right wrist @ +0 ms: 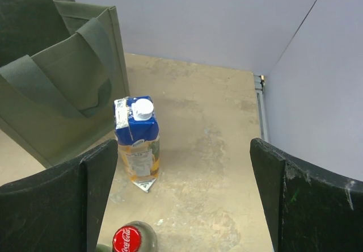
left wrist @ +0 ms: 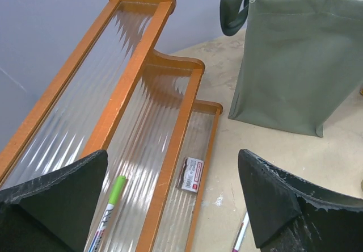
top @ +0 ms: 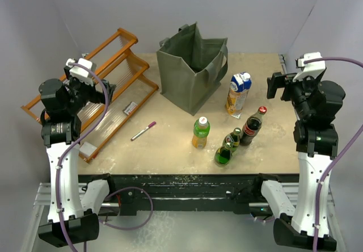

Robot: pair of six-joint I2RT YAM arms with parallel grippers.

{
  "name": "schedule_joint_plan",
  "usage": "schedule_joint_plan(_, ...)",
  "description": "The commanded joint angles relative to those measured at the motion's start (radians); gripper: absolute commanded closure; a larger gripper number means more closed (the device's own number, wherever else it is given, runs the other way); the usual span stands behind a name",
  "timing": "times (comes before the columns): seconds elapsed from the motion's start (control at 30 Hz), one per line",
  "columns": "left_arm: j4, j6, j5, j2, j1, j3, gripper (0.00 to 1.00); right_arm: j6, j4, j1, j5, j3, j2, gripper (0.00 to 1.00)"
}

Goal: Place the beverage into the canvas bag

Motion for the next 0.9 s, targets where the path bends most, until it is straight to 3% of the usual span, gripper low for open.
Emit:
schedule_joint_plan(0.0,0.076,-0.019,0.047,-0.002,-0.006,0.002,0.01,-0.031,0.043,-0.001,-0.009,0.0,0.0,0.0)
schedule_joint_plan(0.33,0.103,-0.04,0.075,0.0,-0.006,0.004,0.01,-0.042,0.058,-0.002,-0.011,-0.016,-0.013,0.0)
schedule_joint_plan(0.63,0.094,0.002,0.191,0.038,-0.015,0.03,0.01,-0.095,0.017,-0.002,-0.1,0.01,-0.006,0.0)
schedule_joint_plan(0.73,0.049,0.059,0.184,0.083,-0.065,0.072,0.01,-0.106,0.006,-0.002,-0.134,0.02,0.007,0.0)
schedule_joint_plan(0.87,-0.036,0.185,0.105,0.161,-0.212,0.153,0.01,-0.111,-0.02,-0.001,-0.189,0.035,0.041,0.0)
